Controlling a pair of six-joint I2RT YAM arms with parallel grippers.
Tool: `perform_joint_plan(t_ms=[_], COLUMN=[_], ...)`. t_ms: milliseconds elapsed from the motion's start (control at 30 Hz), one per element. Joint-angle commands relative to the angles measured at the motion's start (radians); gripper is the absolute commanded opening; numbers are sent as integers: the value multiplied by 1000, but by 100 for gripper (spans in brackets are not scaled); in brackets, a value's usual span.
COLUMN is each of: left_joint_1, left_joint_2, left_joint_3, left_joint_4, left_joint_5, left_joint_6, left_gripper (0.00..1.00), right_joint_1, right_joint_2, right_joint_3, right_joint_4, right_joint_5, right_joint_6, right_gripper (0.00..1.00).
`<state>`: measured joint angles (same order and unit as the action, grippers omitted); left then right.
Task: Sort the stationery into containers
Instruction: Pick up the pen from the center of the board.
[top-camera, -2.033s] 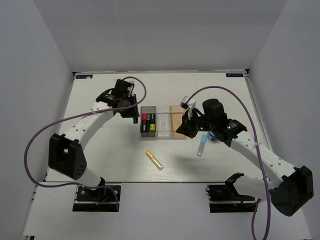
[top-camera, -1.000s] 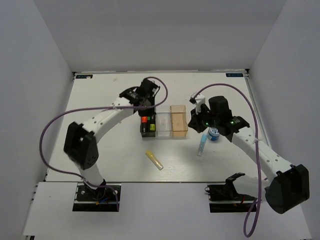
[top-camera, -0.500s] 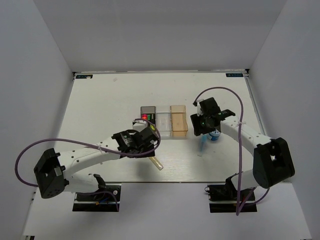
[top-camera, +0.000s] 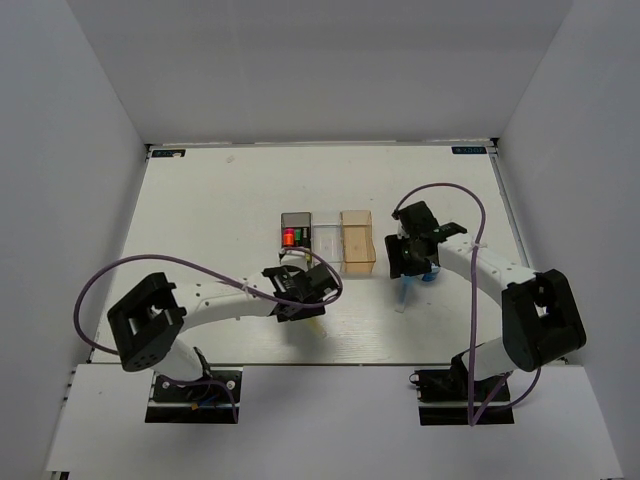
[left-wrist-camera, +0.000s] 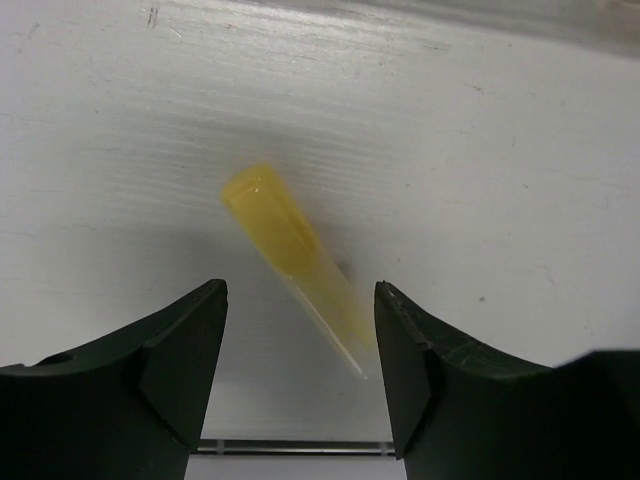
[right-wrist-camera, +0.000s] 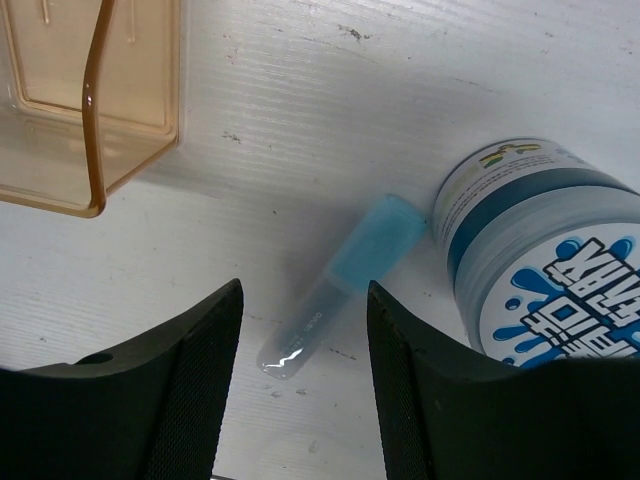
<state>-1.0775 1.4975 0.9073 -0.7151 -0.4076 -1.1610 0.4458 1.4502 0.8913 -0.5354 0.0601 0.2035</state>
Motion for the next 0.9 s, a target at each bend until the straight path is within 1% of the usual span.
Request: perform_joint_plan(t_ms=[0,133,367,467,500,567,600,667,700,733,800,833,867], left_joint_1=[-7,-6,-13,-28,-39,-50,-67,-81,-106,-120,-156,-192,-200], left_joint_2=[32,81,168,190,199,202,205,204,199,188,176,164,162], left_joint_3=[-2,15,47,47,42,33,31,30,33,53,97,143,171], left_joint_4=[39,39,14,6,2,-6,-7,-23,-38,-41,-95,-130,-151], left_joint_5=[-25,-25,-27,-27,-25,-23,-25,-25,-30,-34,-71,-95,-109], left_joint_6=[-104,-143,-218,-247,-264,-275,-285,-293,-290,-284,-246,-233,-185], left_gripper=[71,70,63,52,43,33,24,15,12,5,0,0,0], right_joint_1=[-7,-9,-28,-38,-42,-45,-48,-56,-58,-62,-67,-67,-67], right_joint_2=[-11,-54,-94,-108,-116,-122,-129,-131,-137,-145,-149,-148,-146], right_joint_3=[8,3,5,9,9,11,12,11,14,14,20,21,24], right_joint_4=[-2,3,3,0,-1,-1,-3,-5,-6,-8,-9,-12,-18], right_joint_5=[-19,-32,-52,-89,-94,-106,-111,-121,-131,-140,-184,-195,-222], right_joint_6=[34,34,39,39,37,37,37,39,36,34,-9,-24,-53], right_gripper=[56,56,56,56,56,56,56,56,56,58,67,75,84])
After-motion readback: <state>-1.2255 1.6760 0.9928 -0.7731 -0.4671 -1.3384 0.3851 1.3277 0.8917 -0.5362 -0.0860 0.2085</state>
